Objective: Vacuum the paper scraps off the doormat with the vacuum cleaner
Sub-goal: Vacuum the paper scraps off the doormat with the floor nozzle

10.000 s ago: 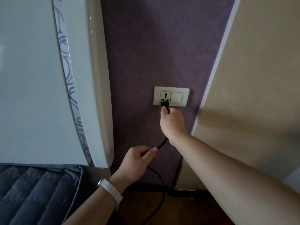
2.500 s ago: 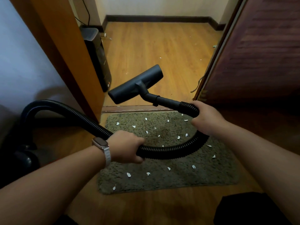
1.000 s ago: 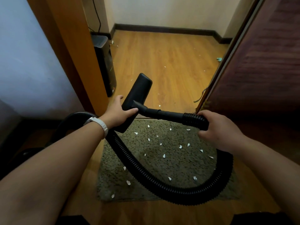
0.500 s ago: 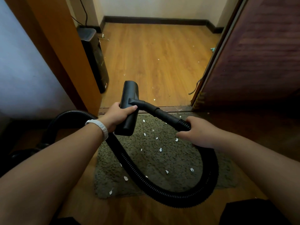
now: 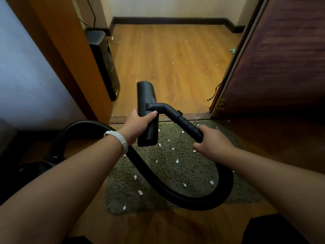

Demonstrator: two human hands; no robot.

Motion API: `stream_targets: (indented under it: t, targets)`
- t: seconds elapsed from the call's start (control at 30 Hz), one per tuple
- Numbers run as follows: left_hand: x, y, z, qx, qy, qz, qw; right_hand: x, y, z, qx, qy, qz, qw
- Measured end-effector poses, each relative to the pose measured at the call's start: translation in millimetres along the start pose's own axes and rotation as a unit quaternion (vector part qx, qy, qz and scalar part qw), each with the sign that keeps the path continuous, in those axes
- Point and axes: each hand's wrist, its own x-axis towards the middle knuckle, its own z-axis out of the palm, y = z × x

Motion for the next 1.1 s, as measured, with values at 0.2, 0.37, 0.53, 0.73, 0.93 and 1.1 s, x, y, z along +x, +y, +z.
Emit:
stream_targets:
  t: [0.2,0.37,0.53,0.73,0.93,1.1]
  targets:
    - [-6,0,-21,0.092,-0.012,0.042,0.995,5,-3,-9,-0.022,0.008,-0.019,1.0]
    - [-28,7,-76,0.255,-0.012,0.092,0.963,3,-14,-8,-0.041,0.01,-0.052,0.998]
    - [-67,-25,-144,0.38,-0.005,0.116,0.918,1,-46,-4,-0.076,0.021,-0.114,0.99]
    - [-121,-86,-236,0.487,0.026,0.104,0.867,-6,-95,14,-0.095,-0.005,-0.165,0.982]
    - [-172,-140,-313,0.478,0.064,0.051,0.874,-14,-152,40,-0.117,-0.036,-0.216,0.969]
    - [-197,-173,-351,0.608,-0.018,0.056,0.791,-16,-193,64,-0.104,-0.065,-0.233,0.965]
